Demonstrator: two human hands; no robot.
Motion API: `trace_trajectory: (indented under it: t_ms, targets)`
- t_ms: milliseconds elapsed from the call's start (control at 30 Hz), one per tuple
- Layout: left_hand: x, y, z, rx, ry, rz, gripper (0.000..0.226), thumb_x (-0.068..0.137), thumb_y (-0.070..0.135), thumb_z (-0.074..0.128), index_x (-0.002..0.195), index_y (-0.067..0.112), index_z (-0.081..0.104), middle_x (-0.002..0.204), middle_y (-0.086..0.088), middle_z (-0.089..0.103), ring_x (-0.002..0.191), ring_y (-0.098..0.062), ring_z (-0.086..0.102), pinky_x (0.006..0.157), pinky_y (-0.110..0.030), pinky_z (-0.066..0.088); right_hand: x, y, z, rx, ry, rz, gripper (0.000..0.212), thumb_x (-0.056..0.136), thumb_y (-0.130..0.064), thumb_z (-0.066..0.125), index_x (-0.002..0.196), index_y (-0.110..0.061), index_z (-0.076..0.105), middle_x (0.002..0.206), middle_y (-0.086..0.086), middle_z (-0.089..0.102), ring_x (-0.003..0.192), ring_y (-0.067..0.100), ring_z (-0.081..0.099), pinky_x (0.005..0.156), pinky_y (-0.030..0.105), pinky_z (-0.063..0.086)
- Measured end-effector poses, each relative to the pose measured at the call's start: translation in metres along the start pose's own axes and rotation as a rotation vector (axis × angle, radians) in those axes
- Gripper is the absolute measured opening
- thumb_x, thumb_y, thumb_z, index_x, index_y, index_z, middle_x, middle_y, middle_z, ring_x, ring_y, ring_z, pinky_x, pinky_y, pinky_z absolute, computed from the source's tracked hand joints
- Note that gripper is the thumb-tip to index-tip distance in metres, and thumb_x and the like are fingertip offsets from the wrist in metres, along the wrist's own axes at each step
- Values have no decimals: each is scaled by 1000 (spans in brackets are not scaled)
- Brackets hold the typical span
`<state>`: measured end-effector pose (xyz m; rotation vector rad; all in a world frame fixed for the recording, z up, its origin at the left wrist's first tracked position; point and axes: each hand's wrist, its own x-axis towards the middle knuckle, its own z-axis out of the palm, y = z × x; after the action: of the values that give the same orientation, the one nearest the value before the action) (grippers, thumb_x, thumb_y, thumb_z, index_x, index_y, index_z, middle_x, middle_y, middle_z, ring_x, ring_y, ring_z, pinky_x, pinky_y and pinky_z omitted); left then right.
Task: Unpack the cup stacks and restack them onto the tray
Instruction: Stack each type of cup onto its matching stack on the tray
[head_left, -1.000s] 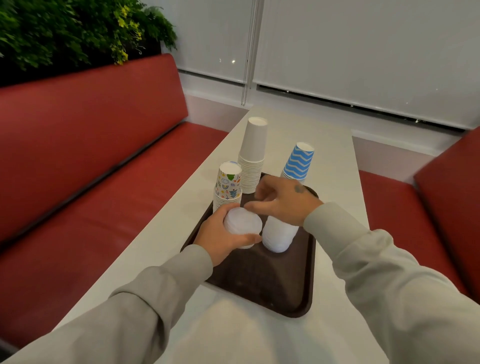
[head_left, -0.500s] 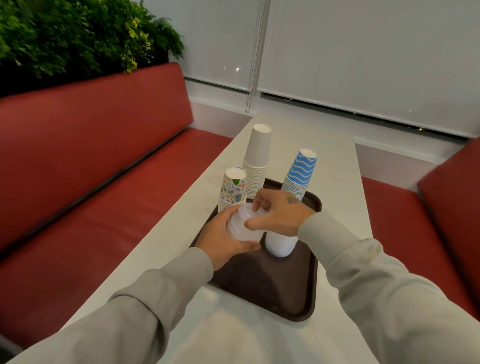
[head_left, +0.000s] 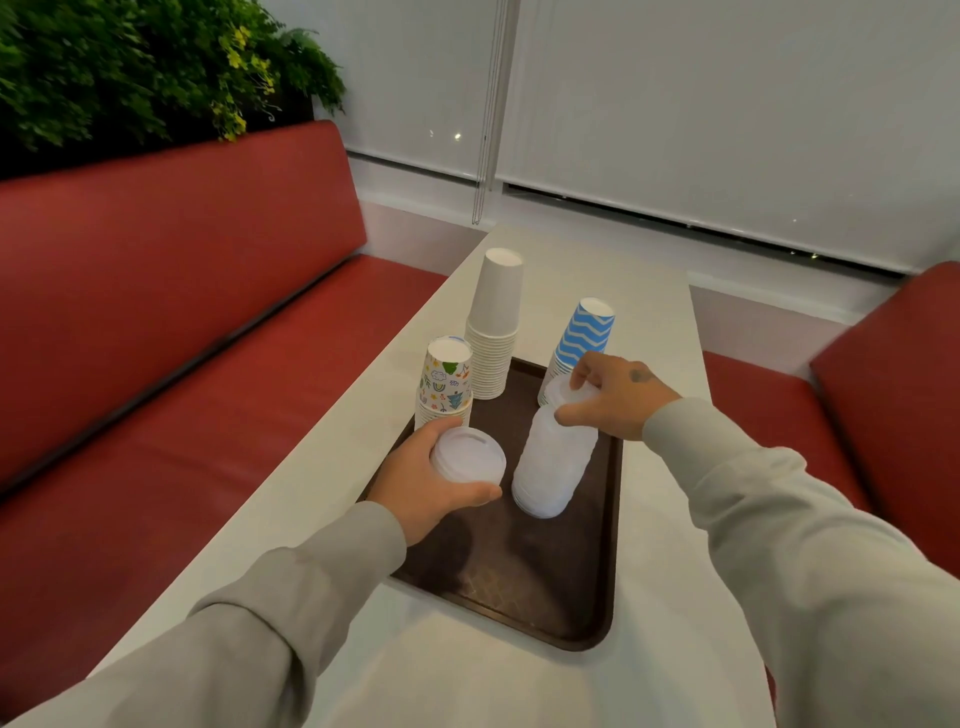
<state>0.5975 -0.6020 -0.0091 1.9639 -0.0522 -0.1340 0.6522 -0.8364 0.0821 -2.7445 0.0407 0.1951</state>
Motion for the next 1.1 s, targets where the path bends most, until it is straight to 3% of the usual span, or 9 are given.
trace_trajectory:
  t_ms: [200, 500, 700, 800, 933, 1000, 1100]
  targets:
    - [-1, 3, 3, 9, -6, -21, 88, 72, 32, 88, 145, 32, 40, 151, 9, 39, 139, -17, 36, 111, -40, 40, 4, 6, 18, -38, -55, 22, 48, 80, -50, 72, 114, -25, 49, 123, 4, 53, 103, 25, 54, 77, 30, 45]
    - [-3, 4, 3, 21, -5, -42, 87, 72, 32, 88, 145, 32, 39, 150, 8, 40, 138, -18, 37, 110, -39, 40, 6, 4, 29, -75, -63, 0, 48, 80, -52, 73, 111, -26, 47, 118, 2, 53, 101, 22, 53, 81, 31, 52]
    - [-2, 8, 3, 11, -5, -30, 86, 73, 33, 88, 144, 33, 39, 150, 9, 39, 139, -17, 37, 111, -41, 40, 1, 1, 29, -67, -56, -11, 47, 83, -51, 73, 112, -26, 45, 120, 1, 51, 100, 20, 49, 77, 27, 44]
    - [-3, 12, 2, 19, -6, -17, 86, 73, 34, 87, 145, 33, 39, 151, 9, 39, 139, -18, 37, 112, -42, 39, -4, -3, 24, -25, 35, -55, 50, 83, -55, 72, 115, -25, 47, 123, 0, 50, 104, 19, 47, 81, 29, 43]
    - [-4, 19, 2, 22, -2, -2, 89, 73, 37, 87, 146, 34, 37, 153, 10, 37, 141, -18, 34, 113, -42, 38, -21, -30, 14, 142, 225, -258, 37, 85, -46, 72, 108, -22, 55, 111, -3, 58, 102, 17, 55, 83, 29, 47]
    - [-6, 22, 2, 3, 0, 11, 89, 73, 35, 88, 147, 33, 39, 152, 9, 39, 140, -17, 34, 112, -41, 39, -27, -45, 12, 172, 147, -330, 33, 83, -46, 74, 100, -22, 58, 101, -5, 64, 96, 15, 61, 82, 31, 52]
    - [-8, 26, 1, -66, -7, 24, 86, 70, 29, 90, 143, 31, 43, 144, 10, 46, 135, -16, 40, 107, -35, 41, -34, -63, 17, 36, -99, -305, 40, 77, -58, 74, 97, -27, 58, 96, -10, 61, 89, 11, 60, 78, 29, 53]
